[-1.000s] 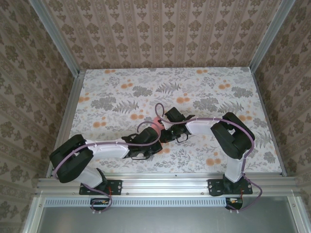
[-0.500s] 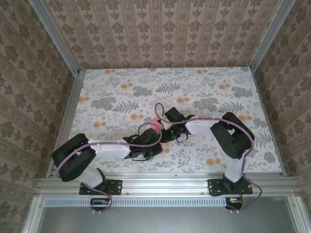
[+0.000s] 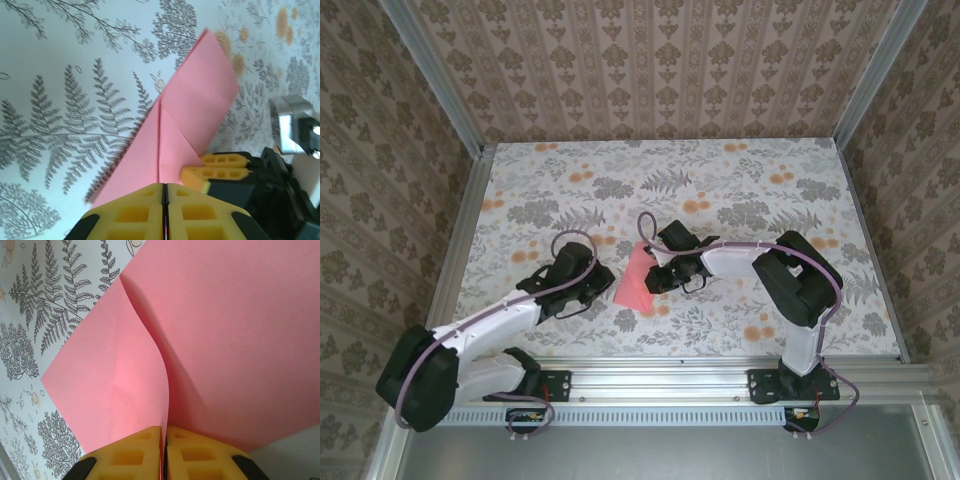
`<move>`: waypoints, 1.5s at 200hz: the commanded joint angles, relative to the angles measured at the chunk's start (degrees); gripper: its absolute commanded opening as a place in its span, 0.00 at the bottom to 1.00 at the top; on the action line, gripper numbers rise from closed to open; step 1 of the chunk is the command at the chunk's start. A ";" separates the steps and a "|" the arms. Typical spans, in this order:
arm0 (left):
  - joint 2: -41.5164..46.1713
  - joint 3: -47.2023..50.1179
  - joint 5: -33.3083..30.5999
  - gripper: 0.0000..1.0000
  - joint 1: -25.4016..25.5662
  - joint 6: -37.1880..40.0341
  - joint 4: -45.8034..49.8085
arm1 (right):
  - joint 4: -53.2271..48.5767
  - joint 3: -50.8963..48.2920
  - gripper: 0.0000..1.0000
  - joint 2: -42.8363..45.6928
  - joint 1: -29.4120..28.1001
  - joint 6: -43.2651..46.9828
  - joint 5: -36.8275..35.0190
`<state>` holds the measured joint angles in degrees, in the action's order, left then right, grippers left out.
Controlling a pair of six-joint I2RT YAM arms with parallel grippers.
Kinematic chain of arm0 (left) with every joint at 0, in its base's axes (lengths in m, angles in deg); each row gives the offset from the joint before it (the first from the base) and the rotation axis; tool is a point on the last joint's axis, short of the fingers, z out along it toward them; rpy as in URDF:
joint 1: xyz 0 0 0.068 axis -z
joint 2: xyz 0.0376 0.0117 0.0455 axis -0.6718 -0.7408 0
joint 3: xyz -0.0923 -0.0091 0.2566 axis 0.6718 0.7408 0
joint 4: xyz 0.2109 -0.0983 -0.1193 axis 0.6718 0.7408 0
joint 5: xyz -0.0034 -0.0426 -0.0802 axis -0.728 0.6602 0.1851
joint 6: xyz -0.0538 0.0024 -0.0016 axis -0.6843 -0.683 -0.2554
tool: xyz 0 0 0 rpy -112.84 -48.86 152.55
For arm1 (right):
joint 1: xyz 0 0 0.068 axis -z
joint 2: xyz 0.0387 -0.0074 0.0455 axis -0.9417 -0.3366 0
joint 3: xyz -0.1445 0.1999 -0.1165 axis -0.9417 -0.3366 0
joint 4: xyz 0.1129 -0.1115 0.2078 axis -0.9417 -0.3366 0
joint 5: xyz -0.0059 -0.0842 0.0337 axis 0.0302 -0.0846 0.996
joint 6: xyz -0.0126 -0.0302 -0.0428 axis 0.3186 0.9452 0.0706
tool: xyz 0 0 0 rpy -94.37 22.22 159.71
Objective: Fold a paper plane with a square sheet of paper (pick it up from the middle)
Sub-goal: Fold the triangle a second time at the center of the table.
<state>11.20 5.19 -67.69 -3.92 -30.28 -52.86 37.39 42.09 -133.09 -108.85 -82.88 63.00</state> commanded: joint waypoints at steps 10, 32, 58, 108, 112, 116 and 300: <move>-5.78 -4.60 5.72 0.11 -2.54 4.12 -1.39 | -3.90 0.23 0.12 -2.15 -0.41 0.04 -2.74; -10.45 -7.04 7.01 0.11 -2.60 4.36 -3.32 | -4.22 0.48 0.12 -2.17 -0.41 0.14 -2.74; -15.16 -9.04 8.17 0.12 -2.51 4.41 -5.43 | -3.91 0.10 0.12 -1.97 -0.40 0.02 -2.73; -21.63 -11.57 8.50 0.17 -0.04 3.98 -7.54 | -2.98 -0.38 0.12 -1.14 -0.37 -0.19 -2.58; -21.97 -11.74 8.30 0.17 0.22 3.97 -7.53 | -3.00 -0.39 0.12 -1.01 -0.37 -0.16 -2.55; -22.51 -11.91 8.19 0.17 0.35 3.97 -7.42 | -3.00 -0.38 0.12 -0.87 -0.41 -0.11 -2.48; -29.51 -10.89 5.17 0.15 1.27 3.41 -5.29 | -6.30 -1.03 0.38 9.33 0.12 -2.30 -5.85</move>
<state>-18.20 -7.27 -60.57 -3.16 -27.13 -61.01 34.16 41.96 -127.56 -108.83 -83.54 60.53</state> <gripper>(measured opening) 0.146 0.369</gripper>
